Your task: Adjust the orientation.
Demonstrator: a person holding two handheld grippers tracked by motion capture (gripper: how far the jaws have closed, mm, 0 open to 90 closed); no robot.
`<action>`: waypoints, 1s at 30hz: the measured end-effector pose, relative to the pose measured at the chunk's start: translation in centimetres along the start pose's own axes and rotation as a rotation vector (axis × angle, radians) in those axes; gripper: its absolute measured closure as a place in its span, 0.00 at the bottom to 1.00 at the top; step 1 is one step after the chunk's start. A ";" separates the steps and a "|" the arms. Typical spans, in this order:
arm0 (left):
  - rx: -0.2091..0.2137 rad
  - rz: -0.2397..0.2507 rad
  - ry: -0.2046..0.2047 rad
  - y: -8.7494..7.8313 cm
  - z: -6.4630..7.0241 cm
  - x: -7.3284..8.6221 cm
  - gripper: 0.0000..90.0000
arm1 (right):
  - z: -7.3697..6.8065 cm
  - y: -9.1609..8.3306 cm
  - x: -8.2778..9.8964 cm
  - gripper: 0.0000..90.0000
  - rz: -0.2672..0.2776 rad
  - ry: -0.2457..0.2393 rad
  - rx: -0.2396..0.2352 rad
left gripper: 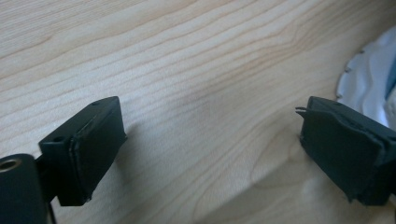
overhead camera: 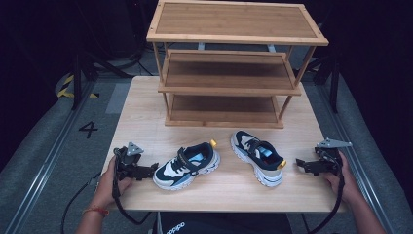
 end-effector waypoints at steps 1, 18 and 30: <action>0.002 0.005 0.007 -0.1 -0.1 0.1 0.10 | 0.0 0.0 0.0 0.00 0.000 0.000 0.000; 0.008 -0.048 0.085 -5.9 2.3 1.2 0.18 | 0.1 -0.1 0.1 0.00 0.000 0.005 0.004; 0.125 -0.010 0.183 -7.8 7.4 0.3 0.18 | 0.1 -0.1 0.1 0.00 0.001 0.004 0.005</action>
Point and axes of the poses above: each handheld gripper's, and its own axes: y roughly forward along the jaws, x roughly out of its underside, z roughly to its right, the point moved 5 cm from there along y, roughly forward along the jaws, and after that the axes turned 5 degrees about y, right-handed, at the moved point
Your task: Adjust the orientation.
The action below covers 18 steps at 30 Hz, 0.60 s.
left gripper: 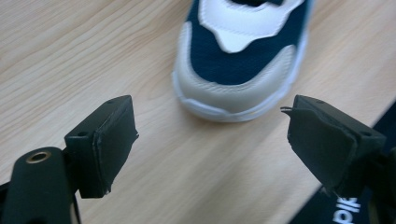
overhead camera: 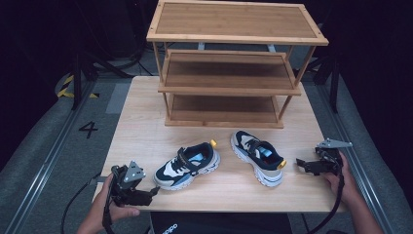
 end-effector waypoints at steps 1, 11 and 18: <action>0.000 0.000 0.000 0.0 0.0 0.0 0.18 | 0.0 0.0 0.0 0.00 0.000 0.000 0.000; -0.022 -0.060 0.016 3.4 0.6 -0.4 0.18 | 0.0 0.0 0.0 0.00 0.000 -0.004 -0.003; -0.017 -0.064 0.041 4.5 -0.8 -0.9 0.17 | 0.0 0.0 0.0 0.00 0.000 -0.004 -0.005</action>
Point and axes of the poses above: each handheld gripper's, and its own axes: y roughly forward along the jaws, x roughly out of its underside, z roughly to its right, the point moved 5 cm from there along y, roughly forward along the jaws, and after that the axes turned 5 degrees about y, right-handed, at the moved point
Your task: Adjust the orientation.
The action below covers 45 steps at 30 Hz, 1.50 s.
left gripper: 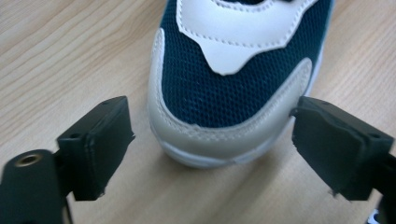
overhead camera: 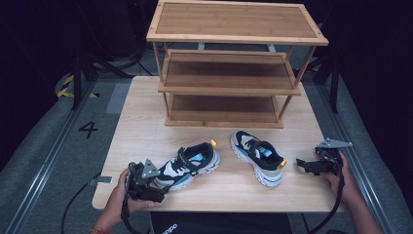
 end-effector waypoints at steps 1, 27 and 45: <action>-0.016 -0.005 -0.015 0.1 -0.7 0.1 0.16 | 0.0 0.0 0.0 0.00 0.000 0.000 0.000; -0.091 0.019 -0.147 4.1 -9.1 -3.8 0.37 | 0.1 0.0 0.0 0.00 0.000 -0.007 -0.007; -0.030 0.148 0.015 -3.5 1.0 -8.9 0.29 | 0.0 0.0 0.0 0.00 0.000 -0.007 -0.007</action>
Point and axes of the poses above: each handheld gripper's, and its own axes: y roughly forward along the jaws, x roughly out of its underside, z roughly to its right, the point moved 5 cm from there along y, roughly forward along the jaws, and after that the axes turned 5 degrees about y, right-handed, at the moved point
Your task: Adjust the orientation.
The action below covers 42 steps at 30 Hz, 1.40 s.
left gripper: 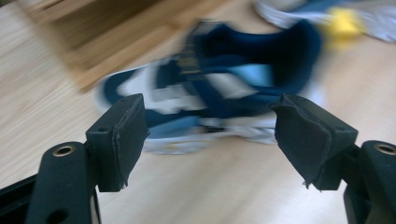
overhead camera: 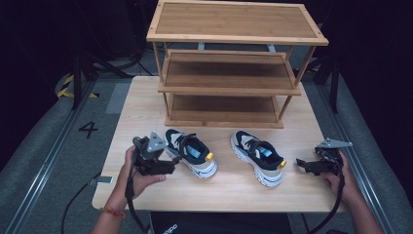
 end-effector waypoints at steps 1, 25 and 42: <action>0.000 0.000 0.000 0.0 0.0 0.0 0.29 | 0.0 0.0 0.0 0.00 0.000 0.000 0.000; 0.208 -0.155 0.104 7.0 4.5 -3.3 0.66 | 0.0 0.0 0.0 0.00 0.002 -0.003 0.000; 0.417 -0.354 0.268 5.0 4.6 -2.7 0.52 | 0.0 0.0 0.0 0.00 0.000 -0.001 -0.001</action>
Point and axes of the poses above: each handheld gripper's, and its own axes: y roughly forward along the jaws, x roughly out of its underside, z roughly to its right, the point moved 5 cm from there along y, roughly forward along the jaws, and after that the axes turned 5 degrees about y, right-handed, at the moved point
